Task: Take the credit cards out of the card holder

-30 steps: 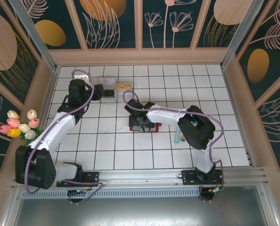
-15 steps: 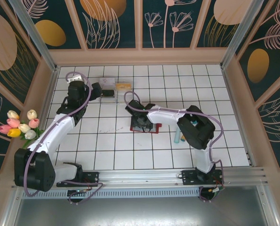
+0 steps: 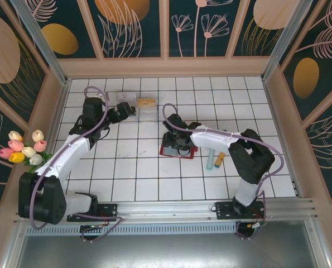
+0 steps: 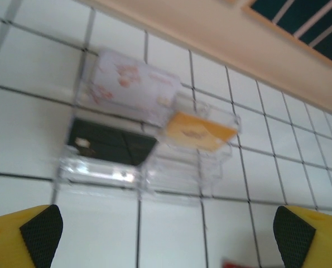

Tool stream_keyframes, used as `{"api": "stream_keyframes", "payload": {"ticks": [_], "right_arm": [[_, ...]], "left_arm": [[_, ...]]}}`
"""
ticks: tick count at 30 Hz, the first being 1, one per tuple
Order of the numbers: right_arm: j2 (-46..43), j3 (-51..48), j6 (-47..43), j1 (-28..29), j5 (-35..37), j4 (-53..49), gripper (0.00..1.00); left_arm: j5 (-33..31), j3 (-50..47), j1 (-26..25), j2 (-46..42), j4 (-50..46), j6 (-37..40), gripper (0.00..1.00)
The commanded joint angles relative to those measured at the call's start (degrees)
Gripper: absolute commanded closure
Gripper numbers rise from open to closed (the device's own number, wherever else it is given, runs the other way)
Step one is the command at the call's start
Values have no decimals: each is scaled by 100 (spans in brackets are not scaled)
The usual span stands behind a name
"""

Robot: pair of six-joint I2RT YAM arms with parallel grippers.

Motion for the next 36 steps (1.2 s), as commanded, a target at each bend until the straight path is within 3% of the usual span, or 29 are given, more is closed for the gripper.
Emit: {"api": "stream_keyframes", "payload": {"ticks": [1, 6, 10, 21, 27, 36], "right_arm": [[-202, -101, 14, -33, 121, -123, 36], [-172, -85, 73, -31, 261, -323, 38], [-45, 1, 144, -31, 418, -506, 29], [576, 506, -112, 109, 616, -811, 5], [770, 527, -70, 109, 553, -803, 4], [563, 96, 12, 14, 356, -501, 22]], "left_arm": [[1060, -232, -12, 159, 111, -275, 4], [1278, -468, -27, 264, 55, -397, 6], [1610, -648, -147, 357, 141, -549, 9], [1451, -876, -217, 459, 172, -798, 10], [1435, -899, -220, 475, 180, -782, 9], [1591, -971, -223, 539, 257, -824, 9]]}}
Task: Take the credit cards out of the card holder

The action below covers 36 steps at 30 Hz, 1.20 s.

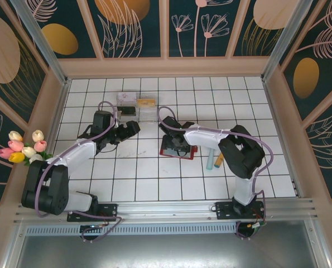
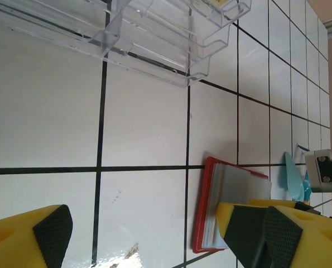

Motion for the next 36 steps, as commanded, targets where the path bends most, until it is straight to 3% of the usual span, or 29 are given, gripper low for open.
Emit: {"api": "stream_keyframes", "payload": {"ticks": [1, 10, 18, 22, 24, 26, 36], "right_arm": [[-93, -273, 42, -82, -158, 1, 24], [-520, -669, 29, -211, -294, 417, 45], [-789, -1015, -132, -325, -682, 975, 57], [-976, -1279, -359, -391, -1393, 1631, 60], [-1046, -1374, -441, -421, -1676, 1894, 61], [-1069, -1450, -460, -459, -1838, 2090, 63], [-956, -1485, -475, -559, -1869, 2064, 68]], "left_arm": [[197, -87, -15, 54, 161, -88, 10], [683, -224, -199, 319, 567, -205, 39], [908, -268, -494, 495, 966, -480, 50], [916, -268, -714, 576, 1083, -568, 55], [915, -268, -823, 631, 1129, -626, 61], [955, -269, -932, 709, 1190, -640, 75], [973, -26, -1547, 1398, 1367, -842, 81]]}}
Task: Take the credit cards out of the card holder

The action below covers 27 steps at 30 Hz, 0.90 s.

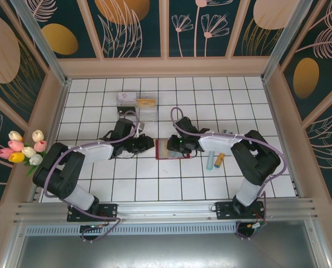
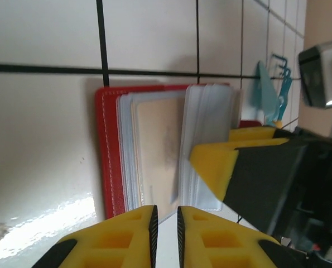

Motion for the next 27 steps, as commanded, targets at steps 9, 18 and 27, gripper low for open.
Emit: {"api": "stream_keyframes", "payload": {"ticks": [9, 18, 27], "right_arm": [[41, 60, -142, -19, 24, -50, 68], [158, 248, -112, 38, 227, -329, 68], [244, 595, -294, 81, 975, -1163, 59]], "left_arm": [[195, 622, -398, 717, 285, -82, 84], [38, 1000, -415, 1402, -131, 62, 87], [-421, 1212, -414, 1767, -1253, 568, 85]]}}
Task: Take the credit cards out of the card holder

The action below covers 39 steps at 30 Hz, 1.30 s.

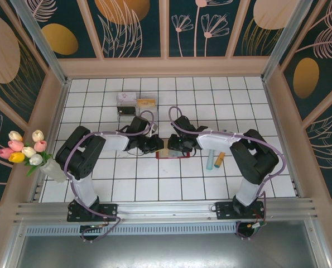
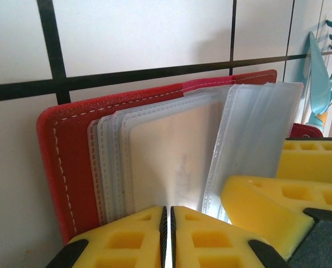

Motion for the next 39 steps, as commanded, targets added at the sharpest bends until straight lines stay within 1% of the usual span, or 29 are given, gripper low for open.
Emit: {"api": "stream_keyframes", "payload": {"ticks": [1, 3, 6, 13, 19, 22, 25, 27, 30, 34, 36, 37, 39], "right_arm": [[117, 268, -189, 27, 505, -645, 56], [113, 336, -157, 26, 762, -865, 51], [60, 397, -38, 19, 1136, -1202, 49], [-325, 348, 458, -38, 1969, -1912, 50], [-890, 352, 767, -95, 2321, -2046, 52], [-1319, 370, 675, -61, 2247, -1795, 52], [-1674, 330, 440, -43, 1808, -1368, 53], [-1768, 292, 234, -16, 1412, -1094, 53], [-1623, 295, 164, 29, 1031, -943, 53], [-1201, 342, 121, 167, 699, -844, 54], [-954, 436, 116, 242, 615, -850, 53], [-814, 509, 101, 277, 597, -869, 53], [-538, 686, 63, 353, 681, -998, 51]], "left_arm": [[-498, 10, -22, 276, -829, 331, 85], [-536, -1, -27, 310, -861, 328, 86], [-536, -25, -27, 309, -818, 303, 86], [-522, -25, -25, 241, -791, 322, 86], [-307, -7, -27, 102, -610, 260, 85], [-183, 63, -24, -40, -519, 222, 83], [-45, 139, -27, -219, -405, 147, 78], [-62, 183, -24, -389, -404, 82, 75], [-420, 245, -25, -713, -627, 45, 71], [-1118, 190, 16, -1245, -1097, 0, 68], [-1307, 61, 56, -1453, -1114, -125, 67], [-1417, -5, 70, -1550, -1132, -185, 65], [-1579, -104, 113, -1668, -1151, -263, 64]]}}
